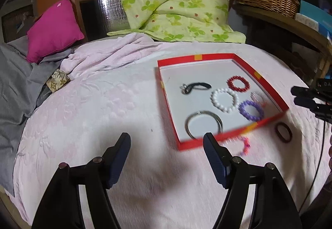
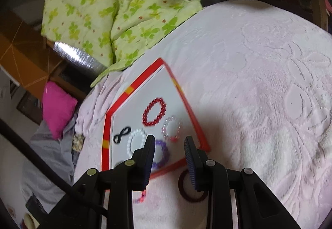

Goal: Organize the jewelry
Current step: 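Withdraw both tools from the tray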

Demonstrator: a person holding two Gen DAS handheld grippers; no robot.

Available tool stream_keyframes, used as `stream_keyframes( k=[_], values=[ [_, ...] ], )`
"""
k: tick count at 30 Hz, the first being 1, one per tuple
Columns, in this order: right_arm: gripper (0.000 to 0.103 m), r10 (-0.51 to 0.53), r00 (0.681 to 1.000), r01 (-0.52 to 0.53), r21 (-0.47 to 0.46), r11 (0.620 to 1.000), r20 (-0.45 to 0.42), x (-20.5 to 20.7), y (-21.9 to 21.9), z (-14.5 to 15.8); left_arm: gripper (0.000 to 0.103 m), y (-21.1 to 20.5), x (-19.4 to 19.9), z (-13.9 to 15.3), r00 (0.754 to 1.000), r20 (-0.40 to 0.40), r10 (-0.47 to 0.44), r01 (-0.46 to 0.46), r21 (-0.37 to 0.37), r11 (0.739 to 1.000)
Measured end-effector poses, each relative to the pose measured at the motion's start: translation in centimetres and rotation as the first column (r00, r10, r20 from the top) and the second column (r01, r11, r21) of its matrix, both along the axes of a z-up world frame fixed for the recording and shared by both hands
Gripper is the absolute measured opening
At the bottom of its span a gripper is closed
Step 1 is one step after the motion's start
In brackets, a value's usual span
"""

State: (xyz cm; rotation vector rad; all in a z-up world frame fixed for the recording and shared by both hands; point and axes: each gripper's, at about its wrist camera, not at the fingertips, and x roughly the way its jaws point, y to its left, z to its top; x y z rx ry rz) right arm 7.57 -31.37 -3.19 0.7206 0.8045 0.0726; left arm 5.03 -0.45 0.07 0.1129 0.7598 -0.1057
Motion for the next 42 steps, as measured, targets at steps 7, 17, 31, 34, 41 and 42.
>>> stream_keyframes(
  k=[7,17,31,34,41,42],
  values=[
    [0.032,0.067,0.998,-0.067,-0.056,0.996,-0.003,-3.7,1.7,0.1,0.074,-0.4,-3.7,-0.7,1.000,-0.009,-0.018,0.018,0.014,1.000],
    [0.047,0.109,0.992,-0.117,-0.123,0.985,-0.071,-7.0,2.9,-1.4,0.074,-0.4,-5.0,-1.8,0.999,-0.028,-0.039,0.041,0.052,0.998],
    [0.047,0.196,0.971,-0.213,-0.126,0.969,-0.135,-5.4,5.6,-2.2,0.074,-1.1,-3.8,-2.2,0.996,-0.057,-0.069,0.072,0.059,0.996],
    [0.047,0.211,0.967,-0.230,-0.131,0.964,-0.141,-5.5,5.9,-2.2,0.074,-1.2,-3.7,-2.3,0.996,-0.062,-0.067,0.071,0.065,0.995],
    [0.047,0.200,0.969,-0.220,-0.129,0.967,-0.148,-6.0,4.6,-2.2,0.074,-1.7,-3.4,-2.8,0.995,-0.076,-0.066,0.072,0.081,0.994],
    [0.047,0.196,0.969,-0.215,-0.128,0.968,-0.148,-6.1,4.3,-2.3,0.074,-1.8,-3.4,-2.8,0.995,-0.079,-0.067,0.073,0.083,0.994]
  ],
)
